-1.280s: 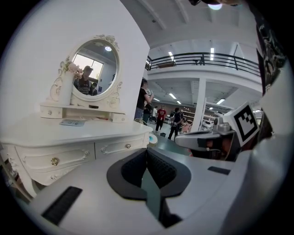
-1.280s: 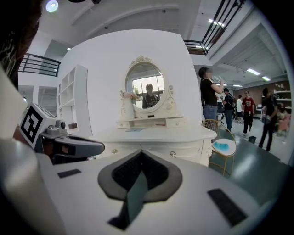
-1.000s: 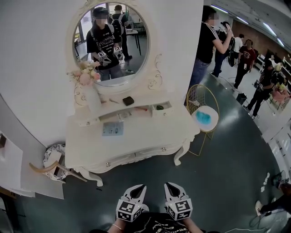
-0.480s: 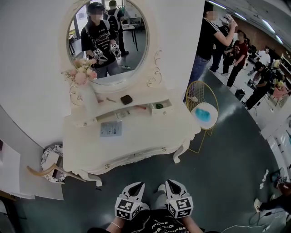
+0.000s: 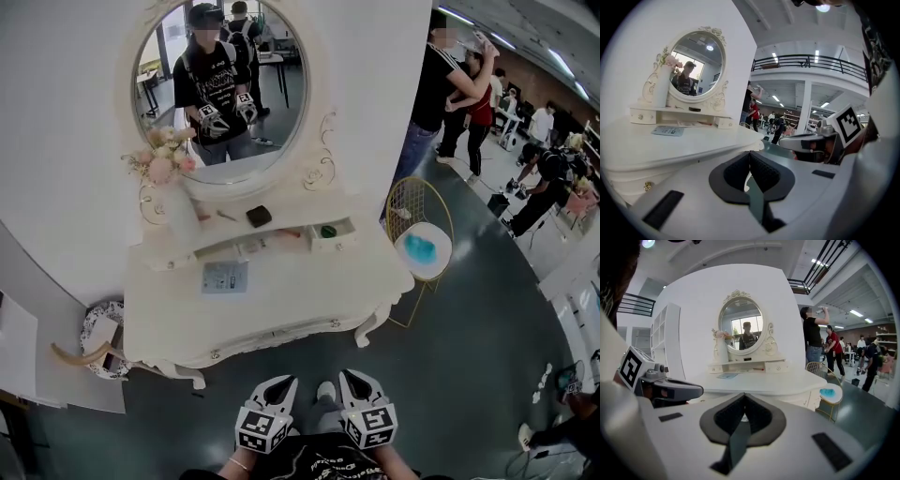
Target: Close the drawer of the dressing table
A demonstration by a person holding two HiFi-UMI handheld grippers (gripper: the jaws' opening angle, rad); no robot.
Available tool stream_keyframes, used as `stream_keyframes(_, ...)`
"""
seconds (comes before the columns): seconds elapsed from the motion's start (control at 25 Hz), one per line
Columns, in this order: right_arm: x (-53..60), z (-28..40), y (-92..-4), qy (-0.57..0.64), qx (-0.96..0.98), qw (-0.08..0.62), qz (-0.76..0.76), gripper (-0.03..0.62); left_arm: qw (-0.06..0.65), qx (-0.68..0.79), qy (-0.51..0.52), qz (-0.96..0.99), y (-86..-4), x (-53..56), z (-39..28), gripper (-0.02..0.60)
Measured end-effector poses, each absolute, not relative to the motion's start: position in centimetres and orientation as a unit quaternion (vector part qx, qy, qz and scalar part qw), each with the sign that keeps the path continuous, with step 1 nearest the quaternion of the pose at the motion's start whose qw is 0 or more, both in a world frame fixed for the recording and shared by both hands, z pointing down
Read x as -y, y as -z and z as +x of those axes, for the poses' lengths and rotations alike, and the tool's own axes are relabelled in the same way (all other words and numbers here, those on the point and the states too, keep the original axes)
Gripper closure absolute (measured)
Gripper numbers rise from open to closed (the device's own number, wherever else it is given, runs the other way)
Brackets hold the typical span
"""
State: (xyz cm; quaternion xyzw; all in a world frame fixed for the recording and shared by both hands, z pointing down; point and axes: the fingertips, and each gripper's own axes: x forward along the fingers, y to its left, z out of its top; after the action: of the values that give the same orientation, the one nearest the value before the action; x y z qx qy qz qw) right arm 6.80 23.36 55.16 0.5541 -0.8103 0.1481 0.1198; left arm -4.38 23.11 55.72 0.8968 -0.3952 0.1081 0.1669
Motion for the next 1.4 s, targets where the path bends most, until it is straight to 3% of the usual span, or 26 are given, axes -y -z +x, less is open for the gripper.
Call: stream_keyframes(1.4, -6.5, 13.8, -56.2, -0.165, 0.859, 0.124, 0.468, 0.583, 0.169, 0.477, -0.109, 0.856, -55.2, -8.1, 3.5, 0.565)
